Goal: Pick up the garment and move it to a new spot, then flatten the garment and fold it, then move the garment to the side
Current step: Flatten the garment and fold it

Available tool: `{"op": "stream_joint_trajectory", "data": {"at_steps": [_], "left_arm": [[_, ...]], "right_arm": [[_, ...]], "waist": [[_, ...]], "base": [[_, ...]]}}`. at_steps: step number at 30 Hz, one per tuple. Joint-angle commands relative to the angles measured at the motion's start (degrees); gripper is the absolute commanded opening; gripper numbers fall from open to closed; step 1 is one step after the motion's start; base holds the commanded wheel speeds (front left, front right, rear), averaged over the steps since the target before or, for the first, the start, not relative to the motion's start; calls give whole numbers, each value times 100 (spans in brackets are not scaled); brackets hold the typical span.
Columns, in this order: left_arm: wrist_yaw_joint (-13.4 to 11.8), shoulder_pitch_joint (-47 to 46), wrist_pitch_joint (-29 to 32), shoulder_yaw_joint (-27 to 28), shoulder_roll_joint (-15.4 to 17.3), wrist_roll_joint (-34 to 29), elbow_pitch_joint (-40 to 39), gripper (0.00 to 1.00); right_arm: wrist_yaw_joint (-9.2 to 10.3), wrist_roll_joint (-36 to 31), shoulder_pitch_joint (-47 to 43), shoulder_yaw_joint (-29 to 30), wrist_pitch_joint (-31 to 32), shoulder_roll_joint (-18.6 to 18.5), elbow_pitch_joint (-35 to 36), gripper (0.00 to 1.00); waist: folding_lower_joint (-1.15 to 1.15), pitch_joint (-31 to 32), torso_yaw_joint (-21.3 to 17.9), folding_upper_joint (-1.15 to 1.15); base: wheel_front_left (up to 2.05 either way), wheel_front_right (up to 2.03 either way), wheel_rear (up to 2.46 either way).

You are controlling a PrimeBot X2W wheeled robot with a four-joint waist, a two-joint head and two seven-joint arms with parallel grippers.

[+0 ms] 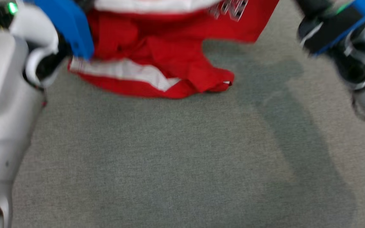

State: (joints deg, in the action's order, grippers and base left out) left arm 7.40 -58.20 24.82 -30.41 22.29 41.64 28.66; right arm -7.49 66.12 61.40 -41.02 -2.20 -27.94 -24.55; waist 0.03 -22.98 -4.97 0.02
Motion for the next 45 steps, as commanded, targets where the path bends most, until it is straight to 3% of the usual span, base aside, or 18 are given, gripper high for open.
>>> {"op": "stream_joint_trajectory", "data": {"at_steps": [1, 13, 16, 20, 25, 32, 39, 45], "left_arm": [[9, -693, 38, 23, -108, 156, 189, 0], [10, -3251, -662, 117, -487, 346, 1202, 0], [10, -3298, -746, -96, -591, 550, 1366, 0], [10, -2666, -1063, -647, -640, 948, 1186, 0], [7, -1461, -980, -1632, -149, 1555, 608, 0], [8, 230, 220, -2497, 704, 2779, -113, 0], [-8, 1682, 1040, -2836, 1461, 3829, -1064, 0], [-346, 2529, 1635, -2966, 2127, 4584, -2329, 0]], "right_arm": [[-1, 19, 691, 50, -238, -104, -203, 0], [-1, -47, 3014, -180, -809, -471, -766, 0], [-1, 25, 3108, -444, -772, -585, -773, 0], [-1, 146, 2498, -1133, -537, -848, -583, 0], [-1, 336, 1443, -2003, -323, -1365, -111, 0], [-1, 913, -140, -2843, 106, -2036, 511, 0], [2, 1572, -1440, -3149, 1140, -2757, 1303, 0], [4, 2108, -2152, -3192, 1940, -3487, 2216, 0]], "waist": [[-3, -433, 272, -2], [-3, -958, 280, -2], [-3, -921, 284, -2], [-3, -728, 325, -2], [-3, -375, 289, -2], [-3, 581, 242, -2], [-3, 1592, 183, -2], [-3, 2028, 219, -2]], "base": [[0, 0, 0], [0, 0, 0], [0, 0, 0], [0, 0, 0], [0, 0, 0], [0, 0, 0], [0, 0, 0], [0, 0, 0]]}}
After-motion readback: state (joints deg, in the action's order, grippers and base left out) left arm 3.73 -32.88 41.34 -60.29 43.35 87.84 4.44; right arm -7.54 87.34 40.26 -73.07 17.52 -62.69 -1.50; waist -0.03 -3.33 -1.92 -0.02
